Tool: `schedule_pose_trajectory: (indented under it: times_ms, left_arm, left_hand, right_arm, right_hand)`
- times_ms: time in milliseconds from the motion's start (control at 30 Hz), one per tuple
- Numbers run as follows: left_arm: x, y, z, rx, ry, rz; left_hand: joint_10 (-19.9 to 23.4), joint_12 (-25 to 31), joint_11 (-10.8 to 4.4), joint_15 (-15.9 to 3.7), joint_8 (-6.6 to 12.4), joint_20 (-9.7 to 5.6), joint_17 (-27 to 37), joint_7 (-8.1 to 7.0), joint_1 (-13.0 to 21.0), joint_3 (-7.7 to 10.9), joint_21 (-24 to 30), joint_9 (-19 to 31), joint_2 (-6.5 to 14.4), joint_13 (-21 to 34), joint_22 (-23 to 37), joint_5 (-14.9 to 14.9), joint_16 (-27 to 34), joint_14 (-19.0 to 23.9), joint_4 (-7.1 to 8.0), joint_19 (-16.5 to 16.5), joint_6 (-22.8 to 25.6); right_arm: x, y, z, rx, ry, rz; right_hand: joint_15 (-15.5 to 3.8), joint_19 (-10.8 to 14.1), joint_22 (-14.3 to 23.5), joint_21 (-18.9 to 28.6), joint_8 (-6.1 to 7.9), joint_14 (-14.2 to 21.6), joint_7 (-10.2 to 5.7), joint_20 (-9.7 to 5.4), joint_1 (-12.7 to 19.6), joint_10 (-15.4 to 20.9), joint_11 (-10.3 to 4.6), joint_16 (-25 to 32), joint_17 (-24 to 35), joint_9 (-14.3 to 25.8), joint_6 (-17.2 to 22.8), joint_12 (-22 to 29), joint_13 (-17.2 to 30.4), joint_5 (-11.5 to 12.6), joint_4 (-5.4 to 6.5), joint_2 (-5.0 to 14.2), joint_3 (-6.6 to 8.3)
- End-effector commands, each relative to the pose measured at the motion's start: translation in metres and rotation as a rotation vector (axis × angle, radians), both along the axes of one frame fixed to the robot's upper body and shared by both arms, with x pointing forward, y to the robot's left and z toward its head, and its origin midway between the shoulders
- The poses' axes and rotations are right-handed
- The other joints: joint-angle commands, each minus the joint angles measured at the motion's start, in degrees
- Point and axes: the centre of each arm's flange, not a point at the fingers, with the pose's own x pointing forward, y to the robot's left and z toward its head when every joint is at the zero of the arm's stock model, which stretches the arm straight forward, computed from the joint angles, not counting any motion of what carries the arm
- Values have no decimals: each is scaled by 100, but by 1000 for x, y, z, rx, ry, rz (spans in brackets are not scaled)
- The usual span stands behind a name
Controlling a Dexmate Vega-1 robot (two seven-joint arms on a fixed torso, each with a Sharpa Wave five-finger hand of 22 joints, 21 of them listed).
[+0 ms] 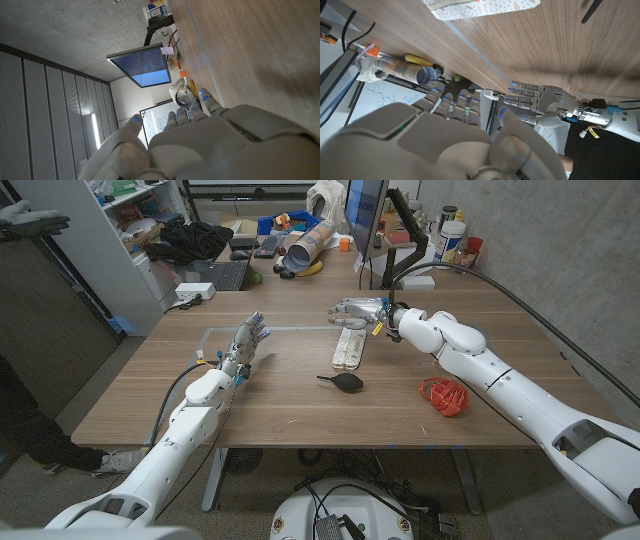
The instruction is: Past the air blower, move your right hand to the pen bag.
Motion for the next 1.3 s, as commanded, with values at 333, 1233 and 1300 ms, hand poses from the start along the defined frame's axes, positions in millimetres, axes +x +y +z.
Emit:
schedule_pose_trajectory:
  times_ms: [333, 1233, 1300]
  left_arm:
    - [2, 3, 0, 1, 3, -5]
    - [3, 4, 0, 10, 8, -9]
    - [3, 5, 0, 9, 7, -8]
  left_hand:
    - [30, 13, -18, -194, -10, -345, 12, 0, 5, -8, -18, 34, 354, 19, 32, 24, 1, 34, 14, -20, 16]
    - [85, 30, 2, -185, -13, -335, 12, -6, 5, -5, -38, 34, 359, 19, 31, 23, 8, 65, 15, -3, 10]
    - [85, 29, -3, -184, -12, -335, 12, -5, 5, -5, -38, 34, 360, 19, 31, 23, 8, 66, 16, -2, 10]
  right_arm:
    - [4, 4, -3, -19, 9, -9]
    - [9, 6, -7, -37, 25, -16]
    - [9, 6, -7, -38, 26, -17]
  right_hand:
    - [-315, 26, 8, -19, -17, 47, 15, -589, -21, 33, -31, 29, 17, 7, 54, -25, 31, -1, 16, 317, 19]
    - [-320, 40, 9, -46, -21, 65, 4, -594, -22, 42, -22, 29, 18, 8, 58, -29, 31, 2, 24, 314, 20]
    - [-321, 42, 9, -47, -21, 64, 8, -591, -23, 43, -23, 28, 18, 8, 60, -29, 31, 2, 24, 314, 20]
